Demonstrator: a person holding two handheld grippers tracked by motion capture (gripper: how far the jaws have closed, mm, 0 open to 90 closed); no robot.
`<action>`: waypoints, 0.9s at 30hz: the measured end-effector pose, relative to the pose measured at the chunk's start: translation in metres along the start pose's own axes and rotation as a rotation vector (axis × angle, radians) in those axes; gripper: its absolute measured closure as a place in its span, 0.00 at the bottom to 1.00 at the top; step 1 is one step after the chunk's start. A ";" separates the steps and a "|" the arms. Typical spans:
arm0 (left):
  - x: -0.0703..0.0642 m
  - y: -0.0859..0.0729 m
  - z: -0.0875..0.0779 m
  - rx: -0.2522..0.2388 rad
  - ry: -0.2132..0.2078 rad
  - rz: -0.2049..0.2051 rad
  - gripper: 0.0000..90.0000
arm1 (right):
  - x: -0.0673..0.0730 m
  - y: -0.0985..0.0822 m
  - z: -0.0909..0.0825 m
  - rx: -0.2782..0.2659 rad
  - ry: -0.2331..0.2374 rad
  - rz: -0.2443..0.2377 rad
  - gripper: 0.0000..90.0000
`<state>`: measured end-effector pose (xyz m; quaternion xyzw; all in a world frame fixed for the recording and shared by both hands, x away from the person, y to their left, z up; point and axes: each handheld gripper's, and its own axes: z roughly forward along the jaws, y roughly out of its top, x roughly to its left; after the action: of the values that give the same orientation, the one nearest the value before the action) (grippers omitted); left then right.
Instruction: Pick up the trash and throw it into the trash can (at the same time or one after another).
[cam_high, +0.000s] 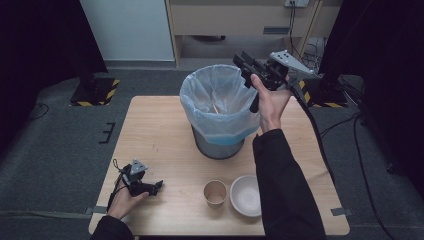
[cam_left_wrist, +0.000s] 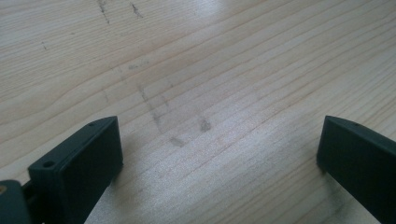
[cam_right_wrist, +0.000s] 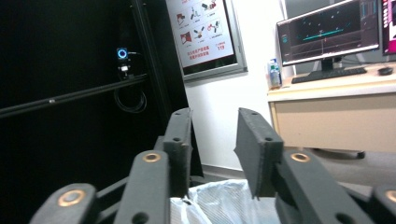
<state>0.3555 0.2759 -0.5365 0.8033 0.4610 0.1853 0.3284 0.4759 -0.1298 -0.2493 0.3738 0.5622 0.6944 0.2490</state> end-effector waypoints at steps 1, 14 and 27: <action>0.000 0.000 0.000 0.000 0.000 0.000 0.00 | 0.000 0.003 -0.006 0.002 0.006 -0.004 0.68; 0.000 0.000 0.000 -0.001 0.002 0.000 0.00 | -0.012 -0.008 -0.095 0.057 0.008 0.004 0.61; -0.001 0.000 0.000 0.002 0.004 -0.001 0.00 | -0.034 -0.103 -0.158 0.194 -0.038 0.047 0.57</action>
<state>0.3553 0.2754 -0.5365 0.8031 0.4620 0.1865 0.3269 0.3624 -0.2242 -0.3711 0.4224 0.6131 0.6351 0.2057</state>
